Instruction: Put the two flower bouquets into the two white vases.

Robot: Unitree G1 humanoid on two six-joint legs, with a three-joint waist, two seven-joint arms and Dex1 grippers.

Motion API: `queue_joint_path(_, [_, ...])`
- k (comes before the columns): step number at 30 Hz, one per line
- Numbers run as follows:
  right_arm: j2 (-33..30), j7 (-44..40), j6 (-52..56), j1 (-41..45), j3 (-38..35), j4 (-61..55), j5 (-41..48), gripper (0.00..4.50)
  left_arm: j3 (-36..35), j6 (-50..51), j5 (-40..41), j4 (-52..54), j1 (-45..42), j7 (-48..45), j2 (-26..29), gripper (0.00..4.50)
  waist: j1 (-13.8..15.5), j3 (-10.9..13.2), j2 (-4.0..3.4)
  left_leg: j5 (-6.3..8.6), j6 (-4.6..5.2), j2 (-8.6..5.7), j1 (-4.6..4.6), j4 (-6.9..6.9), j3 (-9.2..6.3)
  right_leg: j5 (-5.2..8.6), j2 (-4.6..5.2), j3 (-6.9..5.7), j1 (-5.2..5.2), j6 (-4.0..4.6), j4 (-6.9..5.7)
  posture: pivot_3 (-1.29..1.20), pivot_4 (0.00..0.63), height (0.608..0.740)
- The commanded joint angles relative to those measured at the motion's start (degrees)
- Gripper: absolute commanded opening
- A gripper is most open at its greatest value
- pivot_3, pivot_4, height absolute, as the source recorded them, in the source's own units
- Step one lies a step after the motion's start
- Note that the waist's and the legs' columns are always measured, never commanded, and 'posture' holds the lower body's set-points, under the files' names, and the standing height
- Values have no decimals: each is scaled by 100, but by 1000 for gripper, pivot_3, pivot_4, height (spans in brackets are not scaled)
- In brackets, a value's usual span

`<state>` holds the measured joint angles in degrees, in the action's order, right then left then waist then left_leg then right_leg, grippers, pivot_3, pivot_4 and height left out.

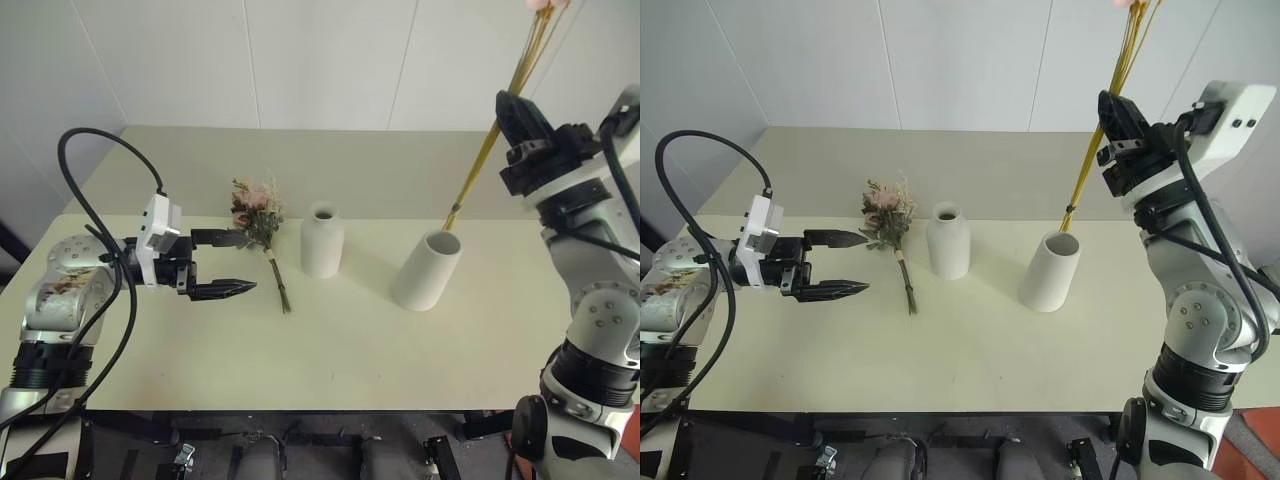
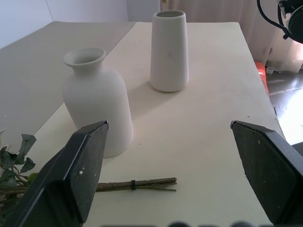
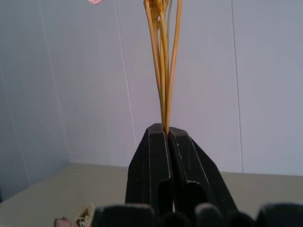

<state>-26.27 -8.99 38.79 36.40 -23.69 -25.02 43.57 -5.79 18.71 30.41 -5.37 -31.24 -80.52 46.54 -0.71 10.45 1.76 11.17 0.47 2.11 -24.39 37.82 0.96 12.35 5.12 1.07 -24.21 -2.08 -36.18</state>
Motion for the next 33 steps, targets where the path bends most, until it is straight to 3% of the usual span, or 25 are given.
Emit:
queue_joint_path(1, [3,-83,-265,-195,-60,-25,-35,23,-182,63,113,226,14,27,136,4500,-6,0,0,0,0,1,0,0,0,0,-2,0,0,0,0,0,150,740])
queue_joint_path(6, [117,-183,-336,-529,-42,143,45,23,-232,144,157,363,130,85,179,4500,-25,0,0,0,0,5,2,0,0,0,-5,1,-1,0,-2,0,150,740])
queue_joint_path(7, [124,-227,-353,-614,-23,151,38,536,-236,161,166,381,140,98,182,4500,-25,0,0,0,0,6,2,0,0,0,-6,1,-1,0,0,0,150,740])
queue_joint_path(13, [-118,-639,-140,-1388,13,-462,307,2490,-294,267,211,423,230,247,186,4500,-10,0,0,0,0,6,0,0,0,0,-6,1,-2,0,0,0,150,740])
queue_joint_path(17, [-1041,-1506,125,-2683,-77,-1271,371,3969,-527,557,-134,403,354,1531,25,4500,33,0,0,0,0,5,-2,-1,-3,3,-3,-3,3,-3,8,0,150,740])
queue_joint_path(19, [-1531,-1903,112,-3227,-198,-1411,220,4468,-410,1078,-513,447,263,2425,-12,4500,39,0,2,0,0,2,-1,0,-3,3,1,-2,6,-5,11,0,150,740])
queue_joint_path(22, [-2160,-2288,230,-3577,-530,-1341,272,4468,-280,2353,-829,886,26,3827,-272,4500,30,-1,6,0,0,-3,11,3,-2,24,3,0,17,-51,9,0,150,740])
queue_joint_path(25, [-2963,-2848,252,-3507,-817,-1066,159,4468,-619,4624,-310,1433,-794,4910,-910,4500,44,5,18,0,-1,-10,11,6,-4,14,6,7,17,-63,9,0,150,740])
queue_joint_path(28, [-3484,-3174,340,-3111,-879,-699,290,4468,-613,6707,-387,1180,-1682,5494,-1425,4500,48,-1,44,-1,0,-12,9,15,-20,12,-3,0,21,-66,8,0,150,740])
queue_joint_path(31, [-3873,-3573,249,-2761,-830,-411,244,4468,-339,7363,-410,675,-2078,6094,-1760,4500,-16,-4,39,-1,0,-18,14,12,-27,15,-5,7,24,-69,12,0,150,740])
queue_joint_path(33, [-4033,-3589,149,-2410,-691,-215,123,4468,-527,7379,-485,109,-2278,6599,-2086,4500,-40,-4,39,0,0,-21,17,2,-24,17,-5,19,18,-69,12,0,150,740])
